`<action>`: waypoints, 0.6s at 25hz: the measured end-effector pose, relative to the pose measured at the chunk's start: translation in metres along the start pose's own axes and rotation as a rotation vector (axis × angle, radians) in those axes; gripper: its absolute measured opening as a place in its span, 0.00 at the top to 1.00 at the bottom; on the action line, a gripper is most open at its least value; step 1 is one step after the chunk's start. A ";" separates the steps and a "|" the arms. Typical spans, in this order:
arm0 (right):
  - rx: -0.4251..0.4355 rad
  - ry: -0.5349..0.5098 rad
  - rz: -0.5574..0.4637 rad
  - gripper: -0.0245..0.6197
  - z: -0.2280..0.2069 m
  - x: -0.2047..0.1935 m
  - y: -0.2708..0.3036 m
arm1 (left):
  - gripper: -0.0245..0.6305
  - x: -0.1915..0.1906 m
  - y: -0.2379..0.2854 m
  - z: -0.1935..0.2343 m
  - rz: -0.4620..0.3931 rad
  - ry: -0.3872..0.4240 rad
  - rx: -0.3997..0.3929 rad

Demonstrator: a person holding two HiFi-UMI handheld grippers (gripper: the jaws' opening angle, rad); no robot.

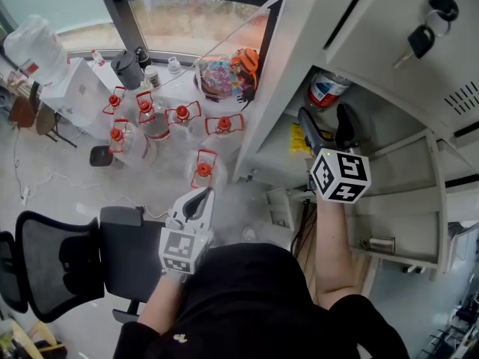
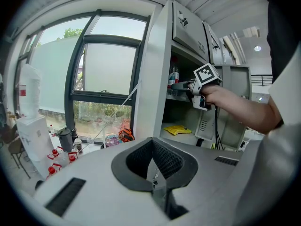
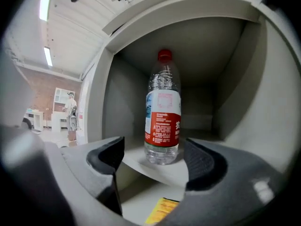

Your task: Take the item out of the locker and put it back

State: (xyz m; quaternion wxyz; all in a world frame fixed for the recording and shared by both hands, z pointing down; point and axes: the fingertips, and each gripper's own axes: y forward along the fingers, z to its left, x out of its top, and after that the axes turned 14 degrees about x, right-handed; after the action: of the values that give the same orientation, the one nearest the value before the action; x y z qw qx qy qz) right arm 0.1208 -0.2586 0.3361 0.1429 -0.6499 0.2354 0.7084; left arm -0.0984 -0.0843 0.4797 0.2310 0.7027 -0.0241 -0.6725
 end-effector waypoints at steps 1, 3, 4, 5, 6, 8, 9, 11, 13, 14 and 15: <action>0.005 0.008 -0.010 0.35 0.003 -0.001 -0.004 | 0.94 0.000 -0.001 0.000 0.001 0.001 -0.001; 0.014 0.018 -0.026 0.35 0.011 -0.003 -0.012 | 0.94 -0.001 -0.002 0.000 0.001 0.000 0.000; 0.020 0.022 -0.031 0.35 0.015 -0.005 -0.015 | 0.94 -0.002 -0.003 0.000 0.002 -0.001 0.001; 0.027 0.025 -0.034 0.35 0.019 -0.008 -0.018 | 0.94 -0.002 -0.004 0.000 0.003 -0.001 0.002; 0.035 0.029 -0.036 0.35 0.023 -0.010 -0.021 | 0.94 -0.003 -0.004 0.000 0.004 -0.002 0.003; 0.053 0.039 -0.039 0.36 0.032 -0.015 -0.027 | 0.94 -0.004 -0.006 0.000 0.006 -0.001 0.006; 0.061 0.045 -0.041 0.36 0.036 -0.018 -0.030 | 0.94 -0.005 -0.007 0.000 0.008 -0.001 0.007; 0.081 0.056 -0.038 0.36 0.045 -0.024 -0.033 | 0.94 -0.006 -0.008 -0.001 0.009 -0.003 0.008; 0.107 0.062 -0.027 0.36 0.056 -0.031 -0.036 | 0.94 -0.007 -0.010 -0.001 0.010 -0.005 0.011; 0.122 0.064 -0.021 0.36 0.063 -0.035 -0.037 | 0.94 -0.007 -0.012 0.000 0.010 -0.006 0.013; 0.139 0.065 -0.014 0.37 0.070 -0.039 -0.038 | 0.94 -0.008 -0.013 0.001 0.011 -0.007 0.015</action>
State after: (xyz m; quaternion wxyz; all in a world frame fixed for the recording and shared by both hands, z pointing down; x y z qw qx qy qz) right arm 0.0848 -0.1854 0.3725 0.1850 -0.6629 0.2839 0.6676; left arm -0.1038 -0.0698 0.4825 0.2292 0.7020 -0.0339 -0.6735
